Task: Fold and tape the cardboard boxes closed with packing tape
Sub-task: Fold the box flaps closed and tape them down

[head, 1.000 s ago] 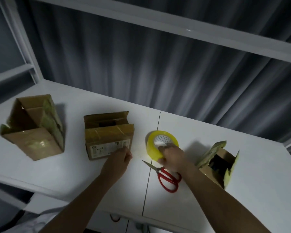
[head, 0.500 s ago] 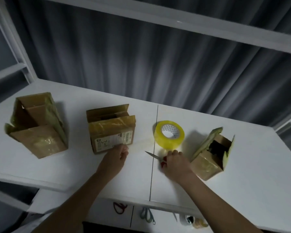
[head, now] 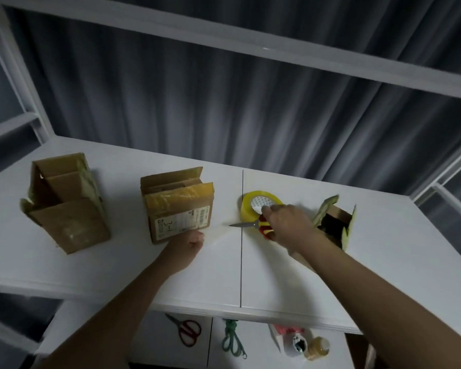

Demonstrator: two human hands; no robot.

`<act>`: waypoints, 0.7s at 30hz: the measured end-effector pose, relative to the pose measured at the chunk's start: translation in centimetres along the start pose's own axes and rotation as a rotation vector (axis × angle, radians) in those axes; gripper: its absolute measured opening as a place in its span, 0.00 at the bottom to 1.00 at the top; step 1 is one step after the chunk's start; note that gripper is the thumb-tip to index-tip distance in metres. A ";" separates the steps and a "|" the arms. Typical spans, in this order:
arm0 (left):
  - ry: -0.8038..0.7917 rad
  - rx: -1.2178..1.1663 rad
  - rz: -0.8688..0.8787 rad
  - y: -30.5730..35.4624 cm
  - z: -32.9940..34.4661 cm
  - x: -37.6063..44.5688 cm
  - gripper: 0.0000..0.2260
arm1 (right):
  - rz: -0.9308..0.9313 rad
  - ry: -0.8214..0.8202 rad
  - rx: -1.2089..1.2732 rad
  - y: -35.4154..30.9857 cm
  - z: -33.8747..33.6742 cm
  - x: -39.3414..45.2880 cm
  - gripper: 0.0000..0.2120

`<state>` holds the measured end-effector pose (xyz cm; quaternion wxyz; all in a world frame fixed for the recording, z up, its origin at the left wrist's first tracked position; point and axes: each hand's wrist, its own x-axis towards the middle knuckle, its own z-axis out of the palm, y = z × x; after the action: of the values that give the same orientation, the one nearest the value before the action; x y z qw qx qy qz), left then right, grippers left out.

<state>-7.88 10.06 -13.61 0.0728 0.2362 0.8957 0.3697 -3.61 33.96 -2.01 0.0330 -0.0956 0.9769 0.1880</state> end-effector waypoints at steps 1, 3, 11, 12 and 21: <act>0.001 -0.003 0.006 0.1 0.0 -0.1 0.14 | -0.020 -0.014 -0.078 0.1 -0.8 0.7 0.23; 0.014 -0.008 0.003 0.2 0.0 -0.3 0.12 | -0.059 -0.076 -0.256 -0.2 -2.6 2.2 0.34; 0.088 0.037 -0.026 0.7 -0.2 -0.7 0.12 | -0.278 -0.097 -0.664 -4.2 -4.6 6.9 0.26; 0.099 0.036 -0.019 0.6 -0.1 -0.8 0.12 | -0.274 -0.120 -0.676 -4.6 -4.2 7.4 0.25; 0.169 0.115 0.025 0.3 0.0 -1.2 0.08 | -0.392 -0.166 -0.671 -5.2 -3.9 7.4 0.13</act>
<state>-6.68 9.64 -13.50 -0.0211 0.2190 0.9154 0.3370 -9.90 26.48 -1.04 0.1139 -0.2703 0.8185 0.4941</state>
